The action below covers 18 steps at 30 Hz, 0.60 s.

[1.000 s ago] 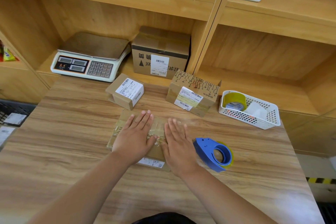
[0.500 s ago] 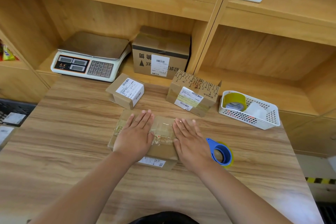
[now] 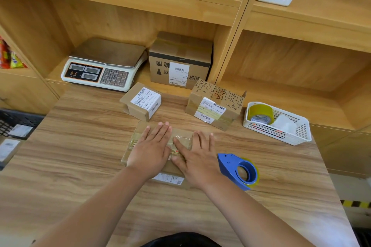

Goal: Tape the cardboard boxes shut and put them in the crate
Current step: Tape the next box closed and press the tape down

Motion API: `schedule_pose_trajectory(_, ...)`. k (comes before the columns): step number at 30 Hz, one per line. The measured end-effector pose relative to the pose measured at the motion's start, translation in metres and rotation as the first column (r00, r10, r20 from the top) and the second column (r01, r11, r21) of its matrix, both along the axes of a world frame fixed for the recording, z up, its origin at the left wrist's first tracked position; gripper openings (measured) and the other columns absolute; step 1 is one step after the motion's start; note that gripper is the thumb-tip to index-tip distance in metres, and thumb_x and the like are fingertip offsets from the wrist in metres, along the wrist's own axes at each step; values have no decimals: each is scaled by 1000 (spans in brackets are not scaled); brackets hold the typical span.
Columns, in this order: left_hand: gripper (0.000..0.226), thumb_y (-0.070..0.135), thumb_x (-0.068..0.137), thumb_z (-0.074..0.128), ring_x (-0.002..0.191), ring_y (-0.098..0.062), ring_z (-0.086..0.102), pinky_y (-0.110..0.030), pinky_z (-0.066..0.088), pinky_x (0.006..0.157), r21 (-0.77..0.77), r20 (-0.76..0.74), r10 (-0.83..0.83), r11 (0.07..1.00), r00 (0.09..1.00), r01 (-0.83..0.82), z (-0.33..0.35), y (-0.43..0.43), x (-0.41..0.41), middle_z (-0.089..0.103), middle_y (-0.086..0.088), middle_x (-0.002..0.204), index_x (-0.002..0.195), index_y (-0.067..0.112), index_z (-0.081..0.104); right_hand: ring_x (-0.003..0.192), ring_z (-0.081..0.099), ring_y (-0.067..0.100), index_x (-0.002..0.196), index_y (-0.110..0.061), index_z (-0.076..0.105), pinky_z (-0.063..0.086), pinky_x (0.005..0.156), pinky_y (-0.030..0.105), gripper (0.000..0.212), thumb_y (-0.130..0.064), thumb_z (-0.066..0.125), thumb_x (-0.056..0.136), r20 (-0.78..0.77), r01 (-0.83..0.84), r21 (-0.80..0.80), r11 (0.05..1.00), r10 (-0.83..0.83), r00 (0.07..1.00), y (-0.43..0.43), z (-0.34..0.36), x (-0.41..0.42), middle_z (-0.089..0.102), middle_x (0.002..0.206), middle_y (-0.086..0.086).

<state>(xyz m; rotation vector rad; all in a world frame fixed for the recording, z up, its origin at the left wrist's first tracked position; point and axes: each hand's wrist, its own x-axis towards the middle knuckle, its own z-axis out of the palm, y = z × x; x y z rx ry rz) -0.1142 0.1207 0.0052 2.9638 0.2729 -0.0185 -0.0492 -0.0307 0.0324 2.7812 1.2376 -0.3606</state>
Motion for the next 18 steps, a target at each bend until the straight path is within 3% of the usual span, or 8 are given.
schedule_pose_trajectory(3, 68, 44, 79, -19, 135, -7, -29, -27, -26, 109, 17, 8, -2, 1000, 1000, 2, -3, 0, -1, -21, 7, 152, 142, 21, -17, 146, -17, 24, 149, -41, 4, -19, 111, 52, 78, -65, -19, 79, 47, -49, 12, 999, 48, 998, -19, -4, 5, -4, 160, 11)
schedule_pose_trajectory(6, 67, 45, 80, -17, 135, -7, -28, -25, -30, 106, 20, 37, -4, 1000, 999, 3, -2, -1, -2, -18, 7, 153, 142, 21, -15, 145, 13, 24, 144, -30, 38, 3, 111, 52, 63, -55, 0, 99, 100, -50, 40, 998, 46, 994, -42, -12, 11, 29, 155, 6)
schedule_pose_trajectory(8, 68, 45, 78, -18, 135, -6, -29, -26, -30, 106, 23, 24, 5, 1000, 1000, -5, -2, -1, -1, -21, 8, 152, 142, 22, -17, 144, 22, 22, 142, -25, 42, 11, 108, 51, 58, -49, 6, 103, 115, -63, 57, 996, 57, 992, -54, -17, 15, 36, 152, 1)
schedule_pose_trajectory(10, 68, 47, 79, -19, 136, -7, -29, -27, -29, 107, 53, 8, -4, 999, 1000, 4, -3, 1, -3, -24, 7, 151, 142, 22, -19, 144, 18, 19, 143, -20, 39, 13, 109, 50, 57, -47, 8, 104, 130, -93, 92, 991, 81, 988, -58, -20, 17, 32, 153, 1)
schedule_pose_trajectory(12, 63, 47, 89, -5, 143, -11, -12, -29, -19, 112, 78, 32, -69, 995, 997, 67, -3, 3, -4, -3, 2, 157, 146, 21, -3, 145, 12, 16, 145, -15, 36, 11, 110, 48, 59, -47, 8, 104, 145, -102, 128, 987, 84, 986, -59, -24, 18, 28, 155, 1)
schedule_pose_trajectory(14, 54, 42, 98, 15, 142, -15, 18, -31, 0, 114, 84, -1, -163, 983, 987, 162, 0, 5, -9, 30, -2, 152, 144, 18, 29, 145, 14, 16, 145, -11, 34, 12, 110, 48, 61, -48, 9, 103, 152, -94, 135, 986, 73, 986, -58, -26, 17, 29, 155, 2)
schedule_pose_trajectory(16, 53, 41, 102, 14, 138, -13, 31, -31, 9, 113, 71, -25, -231, 970, 973, 232, 0, 7, -13, 41, 0, 146, 138, 19, 46, 144, 20, 18, 145, -8, 34, 13, 110, 49, 65, -51, 9, 102, 149, -83, 123, 989, 64, 987, -55, -28, 17, 33, 153, 4)
schedule_pose_trajectory(18, 54, 42, 103, 14, 137, -12, 34, -28, 10, 113, 23, -2, -257, 966, 966, 257, 2, 7, -14, 45, 1, 144, 135, 20, 51, 141, 25, 22, 144, -6, 36, 11, 110, 50, 70, -55, 10, 101, 144, -68, 122, 990, 50, 988, -52, -28, 18, 39, 149, 6)
